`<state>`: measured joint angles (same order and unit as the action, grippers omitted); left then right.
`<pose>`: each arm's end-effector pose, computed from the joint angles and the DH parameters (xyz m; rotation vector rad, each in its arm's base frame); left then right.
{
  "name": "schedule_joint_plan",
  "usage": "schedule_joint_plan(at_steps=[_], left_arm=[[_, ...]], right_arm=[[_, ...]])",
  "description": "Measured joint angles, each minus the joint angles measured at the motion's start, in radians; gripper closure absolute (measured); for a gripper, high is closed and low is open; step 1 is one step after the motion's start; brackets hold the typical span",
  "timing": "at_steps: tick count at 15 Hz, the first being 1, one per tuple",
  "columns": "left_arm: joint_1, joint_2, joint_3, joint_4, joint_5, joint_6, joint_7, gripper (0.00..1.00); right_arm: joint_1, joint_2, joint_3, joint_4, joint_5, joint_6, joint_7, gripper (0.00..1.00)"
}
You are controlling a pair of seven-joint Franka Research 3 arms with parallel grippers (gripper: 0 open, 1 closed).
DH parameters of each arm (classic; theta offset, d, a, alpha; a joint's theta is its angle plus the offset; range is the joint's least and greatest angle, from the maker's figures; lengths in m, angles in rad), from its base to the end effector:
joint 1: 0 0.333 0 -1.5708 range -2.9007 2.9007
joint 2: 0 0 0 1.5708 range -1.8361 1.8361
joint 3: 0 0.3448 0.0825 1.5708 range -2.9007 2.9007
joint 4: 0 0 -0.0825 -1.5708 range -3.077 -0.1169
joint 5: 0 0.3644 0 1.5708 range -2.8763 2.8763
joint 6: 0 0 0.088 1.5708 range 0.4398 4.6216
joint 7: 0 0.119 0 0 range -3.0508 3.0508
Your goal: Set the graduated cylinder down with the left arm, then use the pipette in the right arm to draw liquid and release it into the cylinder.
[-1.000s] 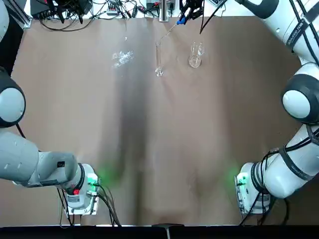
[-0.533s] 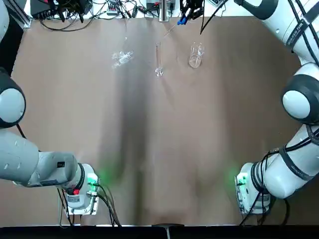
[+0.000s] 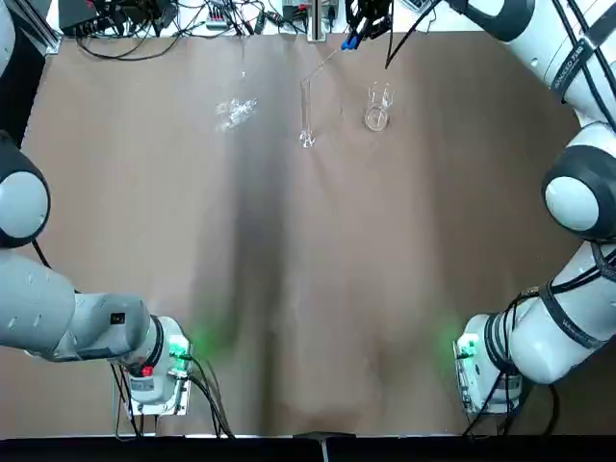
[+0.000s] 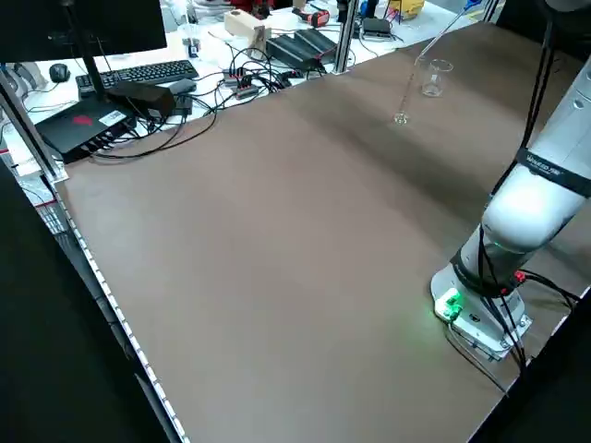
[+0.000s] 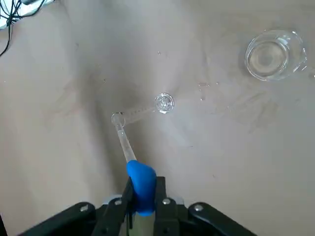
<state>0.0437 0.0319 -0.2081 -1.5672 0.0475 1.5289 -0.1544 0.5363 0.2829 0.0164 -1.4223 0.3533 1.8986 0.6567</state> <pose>0.5333 -0.0806 0.6227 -3.0886 0.0151 0.0960 0.5452 0.3687 0.5794 -2.7333 0.2566 0.0569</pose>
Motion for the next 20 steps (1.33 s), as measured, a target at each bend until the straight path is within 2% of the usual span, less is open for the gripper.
schedule_joint_plan(at_steps=[20], left_arm=[[0.006, 0.000, -0.008, 0.002, 0.000, 0.000, 0.000, 0.00]], right_arm=[[0.000, 0.000, -0.001, 0.001, -0.021, 0.001, 0.000, 0.85]])
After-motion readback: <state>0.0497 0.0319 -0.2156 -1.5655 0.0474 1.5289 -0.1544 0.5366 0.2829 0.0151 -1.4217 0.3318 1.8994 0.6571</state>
